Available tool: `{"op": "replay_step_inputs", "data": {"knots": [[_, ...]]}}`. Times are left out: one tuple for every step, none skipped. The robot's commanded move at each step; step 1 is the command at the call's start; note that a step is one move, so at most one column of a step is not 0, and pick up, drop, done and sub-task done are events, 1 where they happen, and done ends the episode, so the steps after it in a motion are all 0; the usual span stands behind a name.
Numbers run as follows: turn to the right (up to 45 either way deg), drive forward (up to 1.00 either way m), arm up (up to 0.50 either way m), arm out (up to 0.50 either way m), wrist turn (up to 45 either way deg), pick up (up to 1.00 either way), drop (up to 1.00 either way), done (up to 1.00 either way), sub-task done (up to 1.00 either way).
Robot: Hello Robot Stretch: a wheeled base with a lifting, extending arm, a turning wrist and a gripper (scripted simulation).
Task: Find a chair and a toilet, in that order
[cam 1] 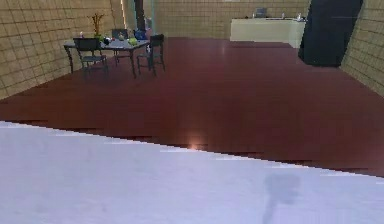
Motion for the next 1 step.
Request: {"op": "replay_step_inputs", "data": {"knots": [[0.0,1.0,0.0,0.0,0.0,0.0,0.0,0.0,0.0]]}}
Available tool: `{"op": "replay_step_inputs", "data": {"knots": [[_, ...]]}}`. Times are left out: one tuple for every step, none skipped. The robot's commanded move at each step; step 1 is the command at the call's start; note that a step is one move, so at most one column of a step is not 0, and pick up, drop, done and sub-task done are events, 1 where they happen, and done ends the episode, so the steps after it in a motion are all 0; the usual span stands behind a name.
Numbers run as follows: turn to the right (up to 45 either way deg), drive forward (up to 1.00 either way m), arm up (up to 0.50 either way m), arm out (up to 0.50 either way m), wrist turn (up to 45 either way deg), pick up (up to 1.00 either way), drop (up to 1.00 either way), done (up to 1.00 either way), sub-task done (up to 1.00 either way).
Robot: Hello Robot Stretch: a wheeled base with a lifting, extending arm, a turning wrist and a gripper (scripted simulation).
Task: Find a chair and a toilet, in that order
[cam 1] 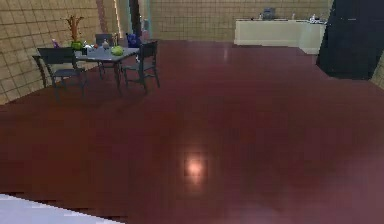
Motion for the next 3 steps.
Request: {"op": "replay_step_inputs", "data": {"knots": [[0.0,1.0,0.0,0.0,0.0,0.0,0.0,0.0,0.0],[0.0,1.0,0.0,0.0,0.0,0.0,0.0,0.0,0.0],[0.0,1.0,0.0,0.0,0.0,0.0,0.0,0.0,0.0]]}}
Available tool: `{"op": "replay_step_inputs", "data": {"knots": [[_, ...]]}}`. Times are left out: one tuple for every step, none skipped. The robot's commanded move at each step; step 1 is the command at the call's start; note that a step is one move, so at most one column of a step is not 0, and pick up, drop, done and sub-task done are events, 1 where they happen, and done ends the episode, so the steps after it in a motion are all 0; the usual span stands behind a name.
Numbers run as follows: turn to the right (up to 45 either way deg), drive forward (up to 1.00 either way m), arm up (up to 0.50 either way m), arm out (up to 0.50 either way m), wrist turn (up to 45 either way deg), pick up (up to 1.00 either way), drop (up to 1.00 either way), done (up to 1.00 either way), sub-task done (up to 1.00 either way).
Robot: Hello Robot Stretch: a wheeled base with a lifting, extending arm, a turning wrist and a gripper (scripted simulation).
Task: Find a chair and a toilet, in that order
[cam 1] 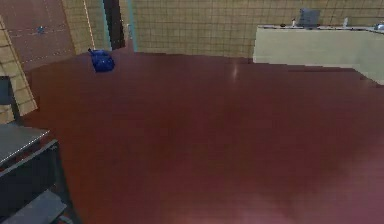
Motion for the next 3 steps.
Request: {"op": "replay_step_inputs", "data": {"knots": [[0.0,0.95,0.0,0.0,0.0,0.0,0.0,0.0,0.0],[-15.0,0.0,0.0,0.0,0.0,0.0,0.0,0.0,0.0],[-3.0,0.0,0.0,0.0,0.0,0.0,0.0,0.0,0.0]]}}
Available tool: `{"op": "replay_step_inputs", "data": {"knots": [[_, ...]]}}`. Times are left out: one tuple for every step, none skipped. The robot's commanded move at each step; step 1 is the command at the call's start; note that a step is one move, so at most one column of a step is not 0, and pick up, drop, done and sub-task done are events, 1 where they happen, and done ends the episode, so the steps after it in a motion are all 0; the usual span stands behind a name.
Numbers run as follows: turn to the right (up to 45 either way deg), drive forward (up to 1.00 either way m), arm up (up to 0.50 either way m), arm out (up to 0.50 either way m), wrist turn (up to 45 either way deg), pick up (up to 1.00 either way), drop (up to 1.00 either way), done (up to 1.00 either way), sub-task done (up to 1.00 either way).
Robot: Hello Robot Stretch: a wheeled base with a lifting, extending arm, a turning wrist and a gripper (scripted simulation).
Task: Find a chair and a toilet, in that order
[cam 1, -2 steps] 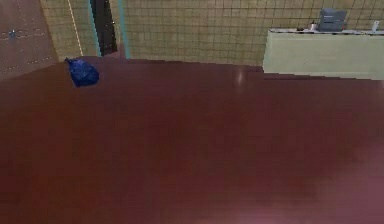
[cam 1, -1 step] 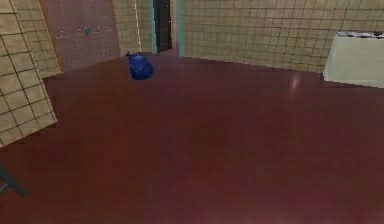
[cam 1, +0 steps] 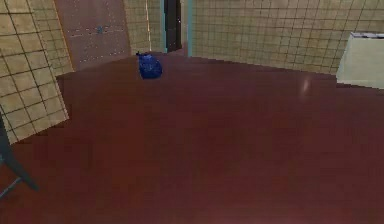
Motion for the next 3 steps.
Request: {"op": "replay_step_inputs", "data": {"knots": [[0.0,1.0,0.0,0.0,0.0,0.0,0.0,0.0,0.0],[0.0,1.0,0.0,0.0,0.0,0.0,0.0,0.0,0.0],[0.0,1.0,0.0,0.0,0.0,0.0,0.0,0.0,0.0]]}}
